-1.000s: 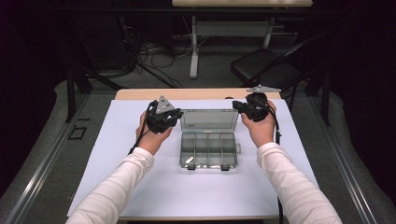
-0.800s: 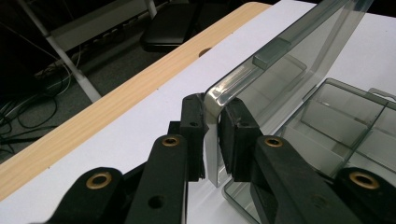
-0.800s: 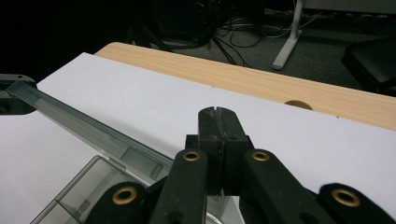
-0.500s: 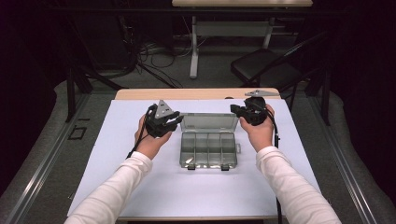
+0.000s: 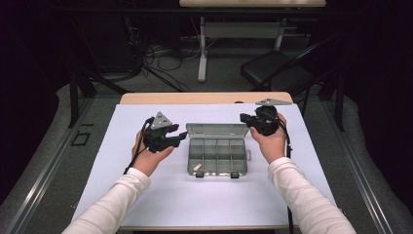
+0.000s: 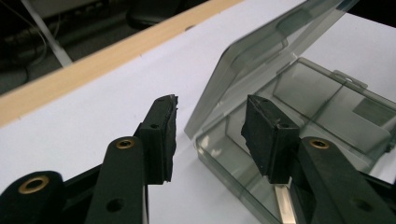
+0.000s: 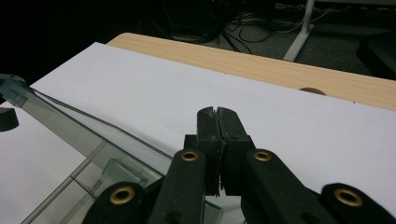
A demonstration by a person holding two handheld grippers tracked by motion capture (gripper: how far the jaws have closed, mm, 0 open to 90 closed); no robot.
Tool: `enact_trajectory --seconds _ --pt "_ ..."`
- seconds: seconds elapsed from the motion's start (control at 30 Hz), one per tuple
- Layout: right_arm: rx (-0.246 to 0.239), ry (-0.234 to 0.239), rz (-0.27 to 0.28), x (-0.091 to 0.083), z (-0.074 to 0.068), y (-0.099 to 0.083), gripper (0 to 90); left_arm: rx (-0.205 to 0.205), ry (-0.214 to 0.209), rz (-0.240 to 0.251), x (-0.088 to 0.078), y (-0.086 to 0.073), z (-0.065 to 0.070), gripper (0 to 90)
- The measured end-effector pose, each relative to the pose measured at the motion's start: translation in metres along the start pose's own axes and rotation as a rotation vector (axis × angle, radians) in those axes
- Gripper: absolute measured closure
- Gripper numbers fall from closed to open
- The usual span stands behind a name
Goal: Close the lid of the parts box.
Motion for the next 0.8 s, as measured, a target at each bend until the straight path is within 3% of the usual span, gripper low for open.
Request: enact_trajectory --seconds 0.17,0.27,0.4,0.63,0.8 --pt "-0.002 0.005 0.002 -0.002 -0.002 -0.004 88.3 -0.075 -0.054 -0.013 0.001 -0.009 0.008 62.5" --pt "-0.004 0.011 0.002 -0.003 -0.003 -0.007 87.9 -0.1 -0.093 -0.036 0.003 -0.015 0.017 68.9" --pt "-0.006 0.02 0.001 -0.005 -0.005 -0.012 87.7 -0.123 -0.135 -0.045 0.005 -0.019 0.029 78.3" --pt "0.003 0.056 0.003 -0.01 -0.015 -0.025 87.3 -0.144 -0.157 -0.035 0.005 -0.02 0.039 89.8" --pt "0.002 0.085 -0.004 -0.014 -0.025 -0.037 87.1 -0.149 -0.17 -0.033 0.004 -0.022 0.046 90.0"
Point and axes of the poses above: each handheld gripper's, and its own axes: x roughly forward along the jaws, y roughly out of its top, z roughly to its right, the point moved 9 cm from there along x, roughly forward along the jaws, and after that the axes turned 6 degrees about -z, right-handed, at the moved point
